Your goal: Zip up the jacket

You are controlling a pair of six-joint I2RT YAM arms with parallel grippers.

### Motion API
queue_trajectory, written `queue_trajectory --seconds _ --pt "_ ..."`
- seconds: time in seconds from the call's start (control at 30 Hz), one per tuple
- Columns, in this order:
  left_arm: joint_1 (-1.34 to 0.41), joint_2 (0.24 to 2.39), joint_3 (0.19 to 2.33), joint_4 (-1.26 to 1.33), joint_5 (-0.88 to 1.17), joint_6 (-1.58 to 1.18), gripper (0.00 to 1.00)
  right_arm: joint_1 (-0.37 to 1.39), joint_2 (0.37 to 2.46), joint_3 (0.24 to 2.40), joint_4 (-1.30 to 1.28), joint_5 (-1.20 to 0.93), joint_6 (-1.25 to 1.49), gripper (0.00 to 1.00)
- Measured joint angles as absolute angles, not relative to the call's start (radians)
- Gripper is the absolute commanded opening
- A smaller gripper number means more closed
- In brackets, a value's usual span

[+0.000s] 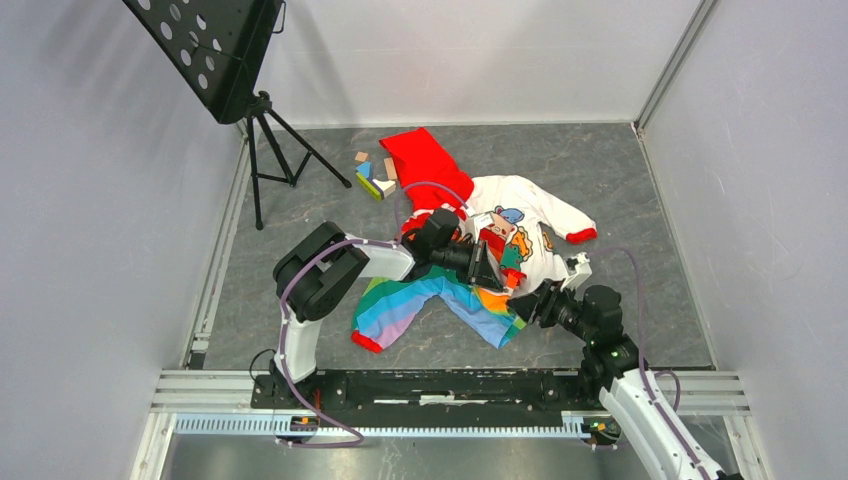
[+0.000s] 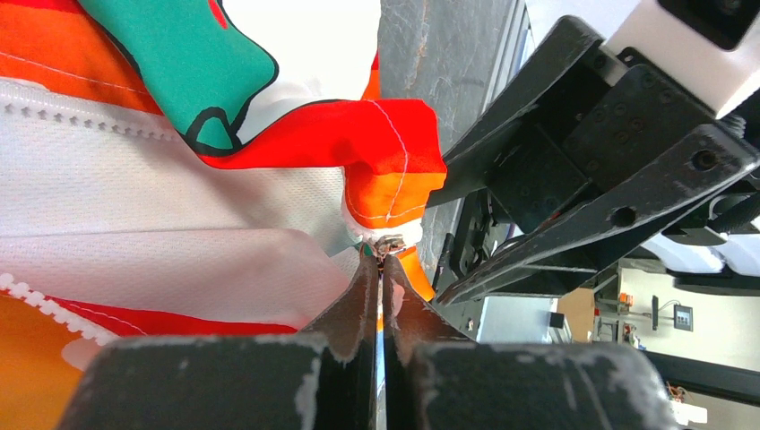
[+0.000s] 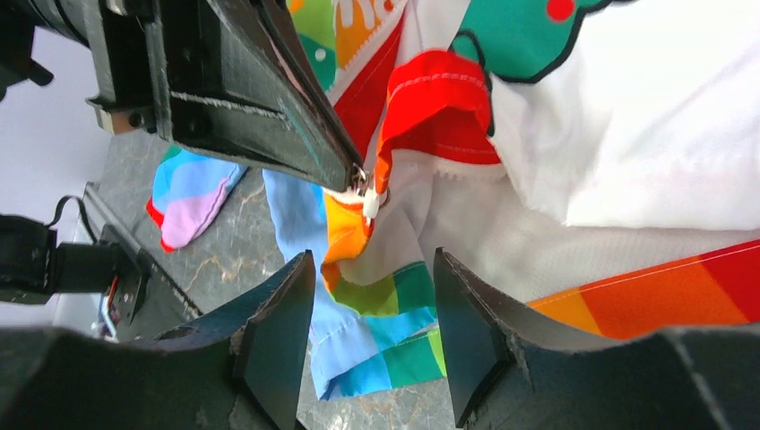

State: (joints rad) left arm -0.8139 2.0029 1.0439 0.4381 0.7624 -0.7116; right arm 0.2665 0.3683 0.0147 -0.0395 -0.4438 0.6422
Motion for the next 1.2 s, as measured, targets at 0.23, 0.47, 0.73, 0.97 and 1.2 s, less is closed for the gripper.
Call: queue_trajectory --seconds 0.23,0.47,0.73,0.97,1.2 --pt "-0.814 2.003 1.044 0.443 0.763 -0.712 0.02 0.266 0.556 0.014 0.066 -0.525 0.654 0.59" --pt "-0.814 2.003 1.044 0.443 0.763 -0.713 0.02 0.277 0.646 0.014 0.238 -0.558 0.708 0.52" --pt "-0.816 2.003 1.044 0.443 0.763 -0.715 0.02 0.302 0.749 0.014 0.344 -0.547 0.744 0.10" --pt "-0.821 2.001 1.048 0.403 0.709 -0.716 0.02 0.313 0.715 0.013 0.283 -0.441 0.762 0.00" --pt "-0.876 1.906 1.108 0.157 0.442 -0.625 0.02 0.317 0.500 0.011 0.156 -0.331 0.844 0.00"
